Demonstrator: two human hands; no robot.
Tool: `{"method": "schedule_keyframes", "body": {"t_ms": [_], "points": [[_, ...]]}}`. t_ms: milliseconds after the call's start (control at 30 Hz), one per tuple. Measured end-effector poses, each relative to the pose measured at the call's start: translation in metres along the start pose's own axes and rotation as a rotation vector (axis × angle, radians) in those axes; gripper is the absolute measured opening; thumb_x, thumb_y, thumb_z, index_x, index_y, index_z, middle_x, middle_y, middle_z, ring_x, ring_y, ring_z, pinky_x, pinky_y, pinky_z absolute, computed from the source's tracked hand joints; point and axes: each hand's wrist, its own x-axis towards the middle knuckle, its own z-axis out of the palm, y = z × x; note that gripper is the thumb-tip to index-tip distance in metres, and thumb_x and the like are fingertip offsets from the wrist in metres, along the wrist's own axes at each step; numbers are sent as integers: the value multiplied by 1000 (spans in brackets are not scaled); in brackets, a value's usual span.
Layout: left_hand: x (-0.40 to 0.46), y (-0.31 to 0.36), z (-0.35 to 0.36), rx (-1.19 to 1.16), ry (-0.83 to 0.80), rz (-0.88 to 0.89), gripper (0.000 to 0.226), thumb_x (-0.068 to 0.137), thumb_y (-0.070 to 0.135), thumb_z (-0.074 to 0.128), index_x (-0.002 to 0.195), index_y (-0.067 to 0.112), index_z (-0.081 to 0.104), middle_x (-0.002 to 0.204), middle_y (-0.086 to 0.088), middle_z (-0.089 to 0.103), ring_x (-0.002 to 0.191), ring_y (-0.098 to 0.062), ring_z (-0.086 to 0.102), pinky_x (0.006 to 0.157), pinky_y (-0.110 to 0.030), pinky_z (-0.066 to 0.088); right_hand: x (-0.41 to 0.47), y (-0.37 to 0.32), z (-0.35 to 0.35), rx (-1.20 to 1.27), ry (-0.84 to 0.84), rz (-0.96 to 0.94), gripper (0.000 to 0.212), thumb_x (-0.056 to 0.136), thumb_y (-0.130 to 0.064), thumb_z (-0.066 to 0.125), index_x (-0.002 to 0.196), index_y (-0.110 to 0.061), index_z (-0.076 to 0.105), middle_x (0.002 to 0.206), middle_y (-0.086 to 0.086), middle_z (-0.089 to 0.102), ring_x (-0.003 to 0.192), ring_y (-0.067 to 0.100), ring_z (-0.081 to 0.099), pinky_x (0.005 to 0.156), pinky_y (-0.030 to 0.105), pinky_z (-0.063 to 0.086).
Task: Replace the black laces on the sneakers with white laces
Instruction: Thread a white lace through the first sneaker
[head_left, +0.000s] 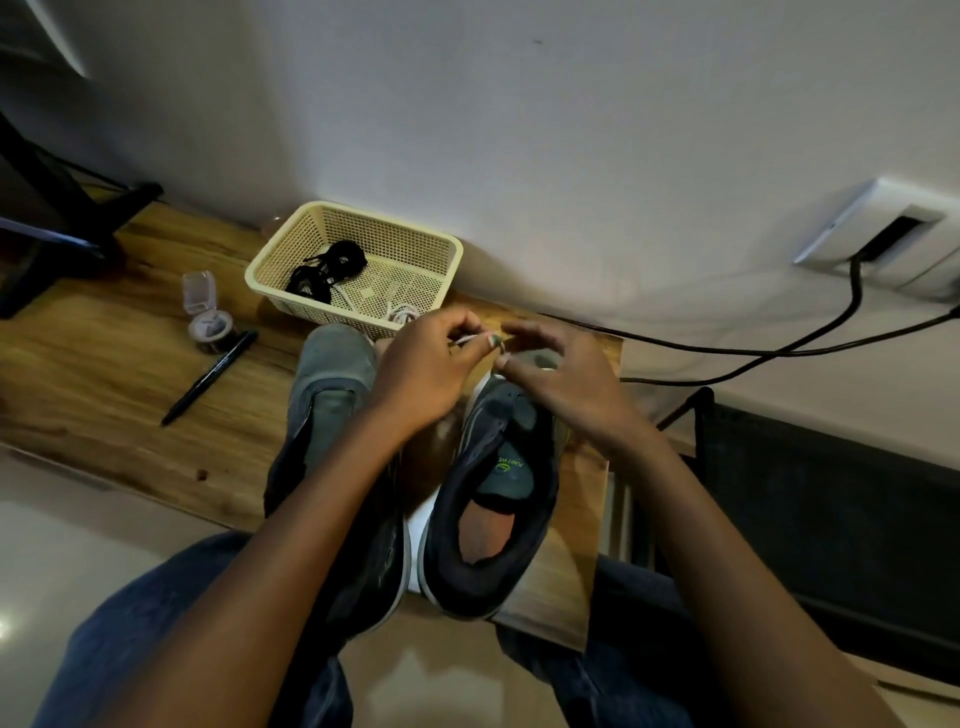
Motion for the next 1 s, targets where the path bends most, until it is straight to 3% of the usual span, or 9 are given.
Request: {"method": "schedule_keyframes", "body": {"t_ms": [100,233,333,400,500,633,733,833,1000], "points": [[2,-3,-1,10,8,12,12,90,33,63,78,32,63,73,19,59,67,3,50,75,-32,42,4,3,0,-107,112,-14,13,90,-21,65,99,-16,73,87,-5,70,82,9,65,82,34,52],[4,-7,-11,56,23,-62,16,90,39,61,75,33,64,71,19,59,70,-8,51,90,-51,43,10,17,-21,-79,482,118,11,89,-14,62,90,-11,72,83,3,69,73,12,60,69,27,47],[4,-7,-13,85,10,-86,15,93,36,58,82,33,68,78,17,63,80,-14,58,94,-55,42,7,29,-31,-91,647,260,9,86,-16,58,84,-16,67,84,3,68,85,21,62,78,31,47],[3,-4,-11,98,6,-92,15,93,35,57,84,33,68,82,15,66,87,-17,62,96,-52,42,6,34,-30,-199,605,284,12,83,-19,59,93,-20,65,97,3,66,103,27,56,89,37,43],[1,-1,-2,109,-26,-71,12,92,33,59,85,35,68,81,15,64,88,-18,63,94,-50,44,5,25,-20,-229,340,130,42,82,-20,63,123,-25,57,122,-2,58,120,24,44,98,41,37],[-3,1,7,122,-82,-48,11,89,39,62,85,35,70,87,11,70,87,-18,64,89,-48,48,5,13,1,-281,20,-135,30,83,-24,69,113,-26,69,112,-6,69,110,17,57,95,50,44],[-2,-1,6,96,-65,-54,12,89,39,63,83,33,71,83,10,71,73,-11,61,76,-34,50,9,15,-1,-328,171,-78,12,85,-24,69,95,-24,75,93,-6,74,92,15,65,89,50,46],[-1,-1,3,81,-23,-83,12,91,33,63,88,29,74,77,13,68,61,-2,51,63,-25,39,10,24,-17,-328,311,14,7,85,-26,68,88,-26,75,85,-6,74,87,16,67,88,50,47],[-5,4,11,115,-66,-69,12,90,33,63,80,34,70,85,12,70,76,-11,62,77,-35,52,2,20,-13,-333,95,-72,23,82,-22,73,106,-22,72,104,-5,71,104,17,61,93,43,48]]}}
